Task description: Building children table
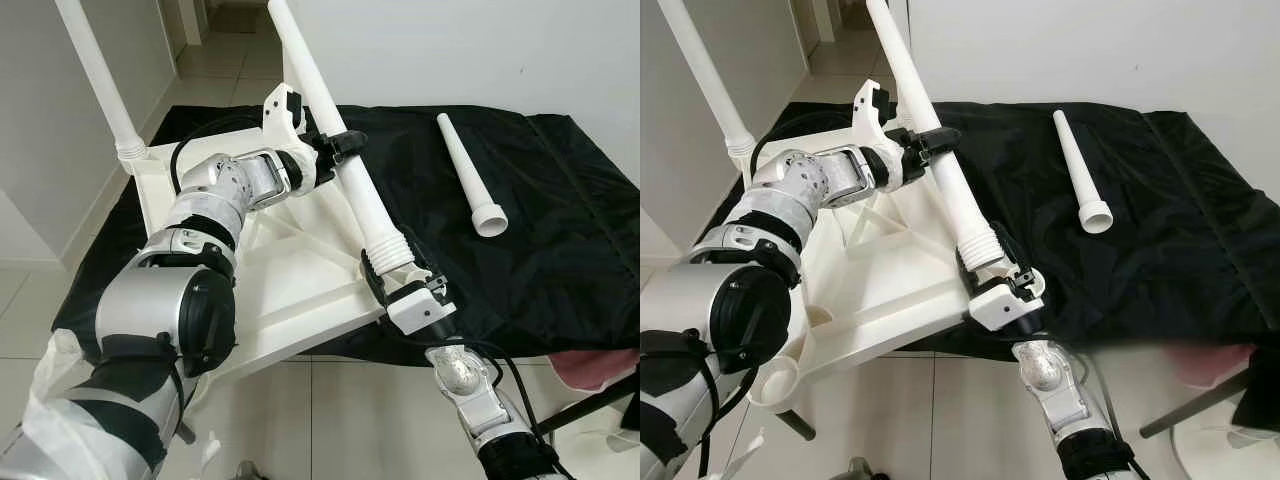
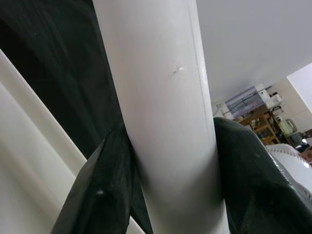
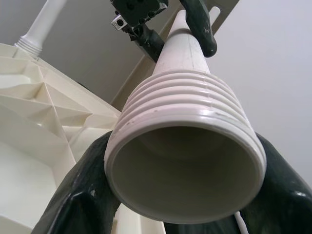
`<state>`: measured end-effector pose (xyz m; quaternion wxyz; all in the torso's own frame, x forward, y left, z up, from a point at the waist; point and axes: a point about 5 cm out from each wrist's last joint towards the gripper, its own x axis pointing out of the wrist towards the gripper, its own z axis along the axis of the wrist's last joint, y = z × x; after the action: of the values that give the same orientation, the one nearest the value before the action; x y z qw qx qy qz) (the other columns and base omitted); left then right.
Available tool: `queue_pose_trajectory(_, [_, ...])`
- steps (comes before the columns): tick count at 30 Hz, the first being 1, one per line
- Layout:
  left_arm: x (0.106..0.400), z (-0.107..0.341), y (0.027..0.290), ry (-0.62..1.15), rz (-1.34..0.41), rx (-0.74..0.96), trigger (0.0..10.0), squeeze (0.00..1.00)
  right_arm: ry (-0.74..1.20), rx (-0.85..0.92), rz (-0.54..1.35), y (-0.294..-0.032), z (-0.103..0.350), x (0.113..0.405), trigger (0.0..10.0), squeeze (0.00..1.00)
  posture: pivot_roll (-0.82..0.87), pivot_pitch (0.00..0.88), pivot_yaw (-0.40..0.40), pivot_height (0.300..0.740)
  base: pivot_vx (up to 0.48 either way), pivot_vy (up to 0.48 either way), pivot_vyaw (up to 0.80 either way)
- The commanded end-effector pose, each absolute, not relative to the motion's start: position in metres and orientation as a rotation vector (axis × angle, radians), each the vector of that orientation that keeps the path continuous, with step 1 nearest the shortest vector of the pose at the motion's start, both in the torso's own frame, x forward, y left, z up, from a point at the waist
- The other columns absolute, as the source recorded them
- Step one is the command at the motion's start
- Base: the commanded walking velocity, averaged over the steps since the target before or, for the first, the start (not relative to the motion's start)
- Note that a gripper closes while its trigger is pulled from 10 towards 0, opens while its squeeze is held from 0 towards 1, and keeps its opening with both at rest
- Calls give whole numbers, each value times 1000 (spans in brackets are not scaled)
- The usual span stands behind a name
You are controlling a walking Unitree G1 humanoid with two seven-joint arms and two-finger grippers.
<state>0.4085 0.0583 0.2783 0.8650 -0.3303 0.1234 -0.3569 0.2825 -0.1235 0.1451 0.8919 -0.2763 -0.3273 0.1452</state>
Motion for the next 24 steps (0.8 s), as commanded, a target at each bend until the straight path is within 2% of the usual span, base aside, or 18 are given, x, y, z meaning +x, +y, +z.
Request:
queue_pose_trajectory(1, [409,283,60,234,-773,-700,0,0,-718,-565,326,-118,149,282,10000,0,-51,18,47,740,0,0,0])
queue_pose_trajectory(2, [410,284,62,231,-759,-712,0,0,-713,-535,334,-117,149,282,10000,1000,-49,18,45,740,0,0,0])
queue_pose_trajectory(7, [413,286,70,220,-706,-730,0,0,-706,-494,323,-115,149,282,10000,1000,-47,19,43,740,0,0,0])
queue_pose_trajectory(8, [414,287,72,217,-698,-732,7373,0,-695,-477,306,-115,149,282,10000,1000,-47,21,43,740,0,0,0])
queue_pose_trajectory(9, [414,288,73,216,-693,-733,10000,0,-685,-457,290,-115,149,283,10000,1000,-46,19,43,740,0,0,0])
queue_pose_trajectory(10, [414,288,75,215,-688,-731,10000,0,-675,-436,278,-115,149,283,10000,1000,-45,21,41,740,0,0,0])
queue_pose_trajectory(11, [415,288,75,213,-685,-725,10000,0,-666,-424,270,-116,149,284,10000,682,-45,21,41,740,0,0,0])
queue_pose_trajectory(14, [415,288,76,212,-682,-722,10000,0,-661,-418,266,-116,149,284,10000,682,-45,21,41,740,0,0,0])
queue_pose_trajectory(15, [415,290,77,200,-684,-720,10000,0,-654,-405,262,-117,149,285,10000,0,-50,22,46,740,0,0,0])
queue_pose_trajectory(19, [417,299,82,132,-679,-631,10000,0,-607,-326,242,-119,151,289,10000,0,-51,22,48,740,0,0,0])
queue_pose_trajectory(21, [419,303,84,79,-645,-504,10000,0,-560,-262,252,-117,153,294,10000,0,-52,23,47,740,0,0,0])
queue_pose_trajectory(24, [420,308,87,40,-624,-492,10000,0,-512,-177,264,-114,155,298,10000,0,-52,23,43,740,0,0,0])
